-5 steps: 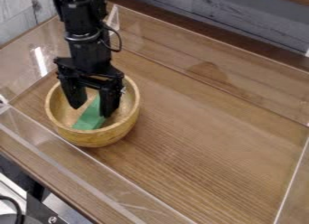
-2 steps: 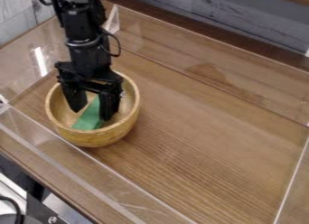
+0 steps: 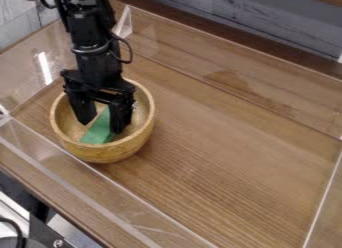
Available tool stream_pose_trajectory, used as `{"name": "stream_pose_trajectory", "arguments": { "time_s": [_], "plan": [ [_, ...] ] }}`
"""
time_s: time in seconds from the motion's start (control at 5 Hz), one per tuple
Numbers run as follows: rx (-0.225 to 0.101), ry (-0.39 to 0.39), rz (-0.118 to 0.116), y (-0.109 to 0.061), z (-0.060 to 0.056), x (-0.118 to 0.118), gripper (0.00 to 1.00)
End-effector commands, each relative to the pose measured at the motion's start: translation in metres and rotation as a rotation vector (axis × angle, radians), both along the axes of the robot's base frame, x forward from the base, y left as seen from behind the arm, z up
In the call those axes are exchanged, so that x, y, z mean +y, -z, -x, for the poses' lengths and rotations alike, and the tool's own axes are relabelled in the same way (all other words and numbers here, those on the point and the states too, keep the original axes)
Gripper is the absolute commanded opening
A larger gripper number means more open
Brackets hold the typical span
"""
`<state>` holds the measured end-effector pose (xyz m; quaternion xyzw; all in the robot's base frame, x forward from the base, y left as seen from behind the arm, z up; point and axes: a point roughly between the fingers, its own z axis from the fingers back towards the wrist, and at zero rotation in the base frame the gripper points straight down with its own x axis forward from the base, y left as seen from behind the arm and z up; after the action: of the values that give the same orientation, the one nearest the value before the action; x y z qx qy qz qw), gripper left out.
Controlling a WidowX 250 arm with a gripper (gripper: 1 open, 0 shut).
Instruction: Remove the green block from inside the brown bowl and put it on the table
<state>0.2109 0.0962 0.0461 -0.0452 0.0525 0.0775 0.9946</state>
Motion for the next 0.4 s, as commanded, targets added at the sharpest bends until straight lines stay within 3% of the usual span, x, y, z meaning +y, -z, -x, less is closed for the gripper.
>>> {"name": "stream_pose_trajectory", "arguments": {
  "time_s": [0.0, 0.2],
  "plan": [
    [-0.037, -0.012, -0.01, -0.004, -0.0057, 0.0055, 1.0],
    [-0.043, -0.012, -0.009, -0.0023, -0.0069, 0.0068, 1.0]
  ]
}}
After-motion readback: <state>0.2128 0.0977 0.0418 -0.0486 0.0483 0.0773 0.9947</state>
